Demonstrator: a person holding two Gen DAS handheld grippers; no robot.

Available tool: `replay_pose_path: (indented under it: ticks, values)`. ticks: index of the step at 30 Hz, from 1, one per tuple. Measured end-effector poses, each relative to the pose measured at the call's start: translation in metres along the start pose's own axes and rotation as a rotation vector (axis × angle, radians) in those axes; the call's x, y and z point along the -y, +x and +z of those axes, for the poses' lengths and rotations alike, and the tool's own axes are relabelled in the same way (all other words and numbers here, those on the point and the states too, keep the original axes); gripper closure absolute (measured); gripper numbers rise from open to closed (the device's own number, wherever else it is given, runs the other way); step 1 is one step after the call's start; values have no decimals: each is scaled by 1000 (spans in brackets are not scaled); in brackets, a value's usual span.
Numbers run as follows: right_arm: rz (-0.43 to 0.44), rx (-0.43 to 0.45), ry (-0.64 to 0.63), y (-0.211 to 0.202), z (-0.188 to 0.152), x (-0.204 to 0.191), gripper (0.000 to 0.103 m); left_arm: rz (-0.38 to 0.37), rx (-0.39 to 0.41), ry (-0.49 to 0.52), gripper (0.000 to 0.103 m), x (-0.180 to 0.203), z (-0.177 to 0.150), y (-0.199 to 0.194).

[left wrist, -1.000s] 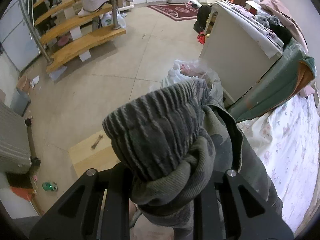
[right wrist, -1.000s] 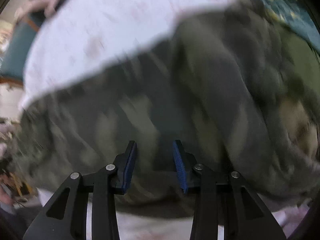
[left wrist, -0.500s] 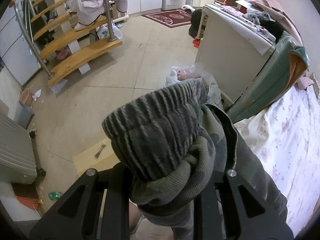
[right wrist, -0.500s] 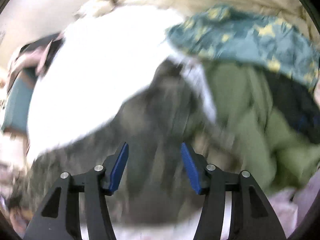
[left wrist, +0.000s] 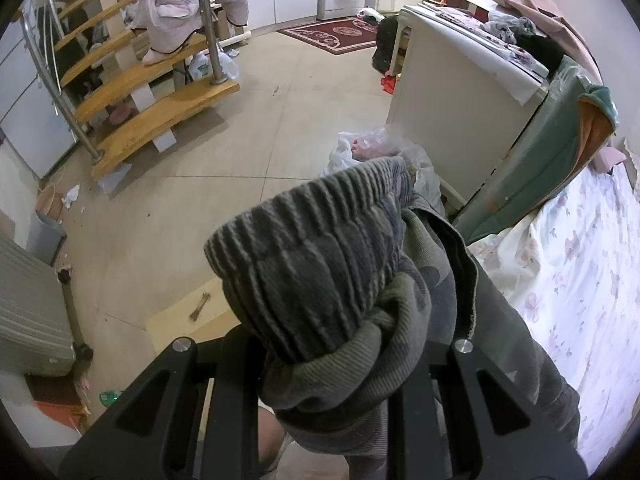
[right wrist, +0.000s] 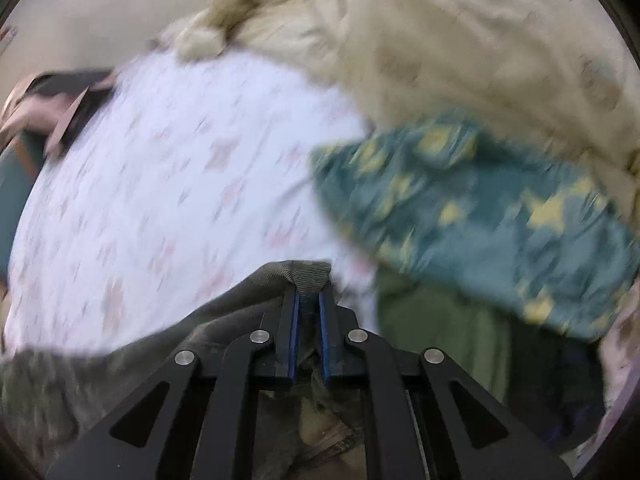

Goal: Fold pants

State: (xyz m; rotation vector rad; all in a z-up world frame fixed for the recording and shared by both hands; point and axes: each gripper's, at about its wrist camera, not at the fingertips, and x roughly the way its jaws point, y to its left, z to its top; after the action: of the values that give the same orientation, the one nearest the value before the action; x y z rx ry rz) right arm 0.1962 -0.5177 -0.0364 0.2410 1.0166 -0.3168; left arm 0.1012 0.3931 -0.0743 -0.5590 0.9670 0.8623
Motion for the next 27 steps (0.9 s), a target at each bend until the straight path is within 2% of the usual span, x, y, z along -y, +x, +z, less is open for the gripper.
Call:
replay_pose_path:
  ticks: [2,4,6,9,10,11,12,13,14,16,18,19,21,22,23,25,27]
  values:
    - [-52,-51,-44,20,6,-4,94,0,-9,-3,85,0,-1,2]
    - [-133,-159,-140,41,-1,-19,90,-1,-15,-13,85,-2,-1,3]
    - [-157,-150,-187,37,-8,-27,88,-3,-14,-13,85,-1,-2,3]
    - [-154,-46,-174,5,-15,-41,81,-8,-6,-9,85,1,-1,1]
    - [-129,2,-164,-12,-20,-49,65,-11,-2,-7,85,2,-2,0]
    - [-112,41,-161,-24,-24,-56,34,-14,0,-7,85,2,-1,-1]
    - [-91,106,-154,-45,-37,-69,23,-19,2,-7,85,1,-2,-1]
    - [-42,132,-168,-57,-49,-82,14,-27,5,-9,85,1,-2,-3]
    - [3,122,-180,-58,-55,-94,14,-31,7,-10,85,1,-3,-3]
    - [246,6,-181,-58,-83,-126,14,-39,25,5,85,3,-4,-9]
    - [462,-125,-190,-53,-114,-157,16,-60,61,29,85,6,-6,-20]
    - [517,-188,-217,-47,-135,-177,24,-66,79,48,85,8,-7,-25]
    - [520,-269,-308,-31,-167,-206,50,-79,124,94,85,14,-11,-39]
    - [489,-314,-363,-17,-185,-219,85,-100,155,116,85,16,-13,-48]
    - [474,-344,-376,-6,-195,-224,101,-131,176,133,85,19,-13,-59]
    - [466,-409,-410,19,-214,-232,98,-197,219,161,85,24,-13,-79]
    - [438,-422,-432,27,-221,-234,99,-257,273,220,85,35,-21,-108]
